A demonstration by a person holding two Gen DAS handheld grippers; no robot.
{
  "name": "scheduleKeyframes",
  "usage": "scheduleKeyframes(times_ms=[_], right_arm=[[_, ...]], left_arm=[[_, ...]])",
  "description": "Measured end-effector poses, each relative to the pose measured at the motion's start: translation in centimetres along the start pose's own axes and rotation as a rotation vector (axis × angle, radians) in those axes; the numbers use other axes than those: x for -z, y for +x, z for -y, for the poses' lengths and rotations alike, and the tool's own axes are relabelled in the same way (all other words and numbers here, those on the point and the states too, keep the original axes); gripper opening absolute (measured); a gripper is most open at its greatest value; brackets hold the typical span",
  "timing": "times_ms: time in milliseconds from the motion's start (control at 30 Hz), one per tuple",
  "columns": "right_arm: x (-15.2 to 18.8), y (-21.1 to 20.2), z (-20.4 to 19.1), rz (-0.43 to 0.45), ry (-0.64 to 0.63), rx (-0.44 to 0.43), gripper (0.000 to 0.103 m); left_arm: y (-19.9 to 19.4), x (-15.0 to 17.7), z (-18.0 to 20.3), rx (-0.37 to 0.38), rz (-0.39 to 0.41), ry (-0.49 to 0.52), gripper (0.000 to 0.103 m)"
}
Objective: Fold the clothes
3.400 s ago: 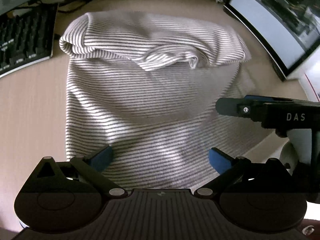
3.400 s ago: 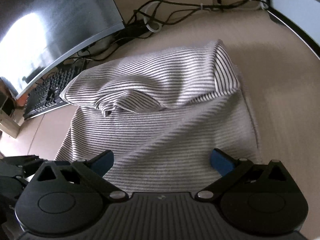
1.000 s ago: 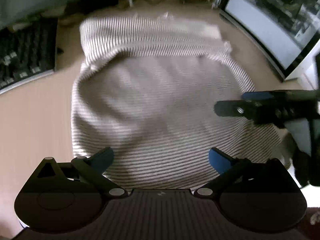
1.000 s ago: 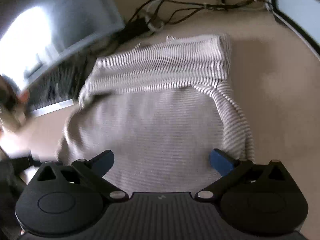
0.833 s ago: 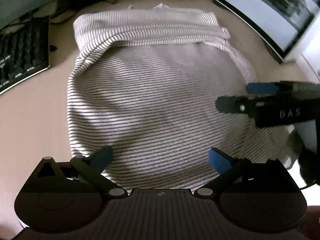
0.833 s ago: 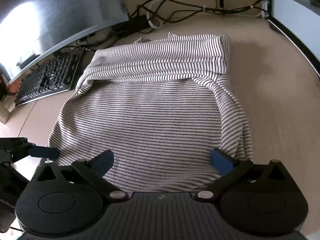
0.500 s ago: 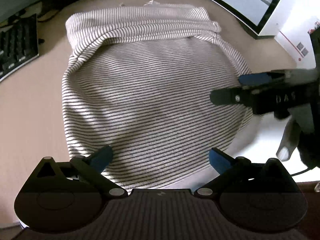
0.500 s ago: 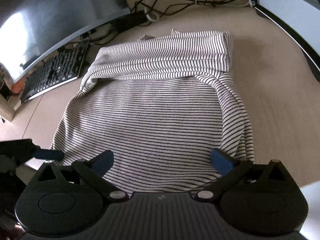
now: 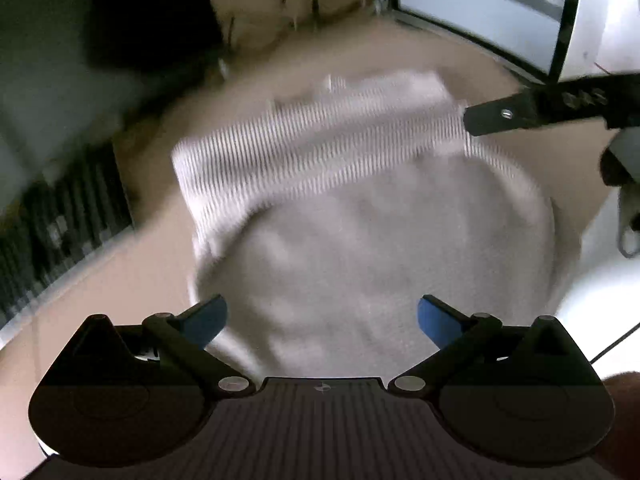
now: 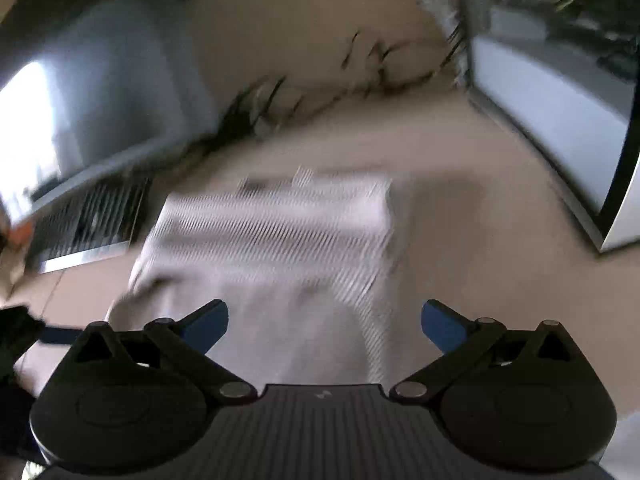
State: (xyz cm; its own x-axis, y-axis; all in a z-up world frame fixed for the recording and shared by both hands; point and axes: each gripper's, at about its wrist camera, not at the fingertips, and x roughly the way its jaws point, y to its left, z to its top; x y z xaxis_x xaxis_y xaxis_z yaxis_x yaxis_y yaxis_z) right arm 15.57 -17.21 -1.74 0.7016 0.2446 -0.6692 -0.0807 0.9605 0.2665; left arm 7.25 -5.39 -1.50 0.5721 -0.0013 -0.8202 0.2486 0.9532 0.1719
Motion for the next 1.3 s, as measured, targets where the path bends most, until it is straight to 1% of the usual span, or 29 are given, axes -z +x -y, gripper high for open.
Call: scheduleKeyframes(times_ms=[33,67,133,233,300,333,367,400,467,567,600,633,733,767,800,833,867,1033,1133,1167,1200,1233,1267,1300], right_arm=[[-0.6,0.3,0.9,0.011,0.029,-0.006,0.100],[-1.1,0.7,1.9,0.017,0.065,-0.022,0.092],[-1.7,1.9,3.3,0.018,0.125,-0.061,0.086],[-1.8,3.8,4.5,0.005,0.168,-0.086,0.084],[-1.6,5.0,5.0,-0.012,0.199,-0.099,0.068],[-1.3,5.4,5.3,-0.023,0.221,-0.114,0.044],[-1.1,5.9,5.5,-0.027,0.246,-0.129,0.038],[-1.0,5.9,5.9,-0.014,0.258,-0.135,0.034],[-1.0,5.6,6.5,0.013,0.280,-0.161,0.011],[-1.5,4.7,7.6,0.055,0.343,-0.239,0.008],[-1.7,4.3,7.7,0.071,0.348,-0.255,0.008],[-1.9,3.8,7.7,0.087,0.352,-0.271,0.004],[-2.6,2.4,7.4,0.133,0.344,-0.314,0.004],[-2.8,2.0,7.3,0.145,0.339,-0.325,0.004],[-3.1,1.9,7.3,0.154,0.335,-0.332,0.004],[-3.2,1.6,7.2,0.161,0.333,-0.336,0.004],[-3.3,1.3,7.3,0.165,0.334,-0.341,0.004],[-3.2,0.2,8.8,0.184,0.368,-0.309,0.004],[-2.4,-0.5,10.2,0.192,0.412,-0.284,0.005],[-2.1,-0.8,10.6,0.193,0.419,-0.264,0.005],[-1.8,-1.0,10.9,0.193,0.424,-0.252,0.005],[-1.4,-1.2,11.2,0.193,0.432,-0.242,0.005],[-1.1,-1.3,11.4,0.190,0.442,-0.232,0.005],[-0.7,-1.4,11.6,0.187,0.450,-0.226,0.005]], left_arm=[[-0.1,-0.8,0.4,-0.026,0.031,0.022,0.103],[-0.1,-1.6,1.0,-0.047,0.056,0.044,0.103],[0.1,-2.9,2.1,-0.079,0.086,0.093,0.103],[0.7,-4.5,4.1,-0.119,0.114,0.176,0.103],[1.1,-5.3,5.4,-0.135,0.128,0.246,0.103],[1.3,-5.8,6.0,-0.144,0.139,0.287,0.103],[1.5,-6.1,6.9,-0.153,0.143,0.317,0.103],[1.8,-6.5,7.4,-0.158,0.149,0.352,0.103],[2.6,-7.2,8.6,-0.166,0.160,0.415,0.103],[3.4,-8.1,10.4,-0.170,0.204,0.503,0.102],[3.6,-8.2,11.2,-0.169,0.226,0.542,0.102],[3.8,-8.4,12.0,-0.168,0.249,0.580,0.102],[5.5,-8.4,13.8,-0.183,0.283,0.685,0.101],[6.0,-8.4,14.1,-0.184,0.286,0.704,0.093],[6.6,-8.6,14.2,-0.185,0.279,0.703,0.080],[7.1,-8.8,14.4,-0.187,0.271,0.701,0.051],[7.4,-9.1,14.3,-0.189,0.253,0.680,0.047],[8.9,-10.5,13.2,-0.122,0.201,0.578,0.046],[9.8,-11.7,11.8,-0.077,0.149,0.464,0.029],[10.1,-12.1,11.3,-0.062,0.132,0.426,0.025],[10.6,-12.3,10.6,-0.046,0.102,0.381,0.025],[10.8,-12.3,10.3,-0.043,0.084,0.358,0.025],[10.5,-12.2,10.3,-0.025,0.098,0.361,0.026],[10.1,-12.2,10.3,-0.006,0.113,0.363,0.031]])
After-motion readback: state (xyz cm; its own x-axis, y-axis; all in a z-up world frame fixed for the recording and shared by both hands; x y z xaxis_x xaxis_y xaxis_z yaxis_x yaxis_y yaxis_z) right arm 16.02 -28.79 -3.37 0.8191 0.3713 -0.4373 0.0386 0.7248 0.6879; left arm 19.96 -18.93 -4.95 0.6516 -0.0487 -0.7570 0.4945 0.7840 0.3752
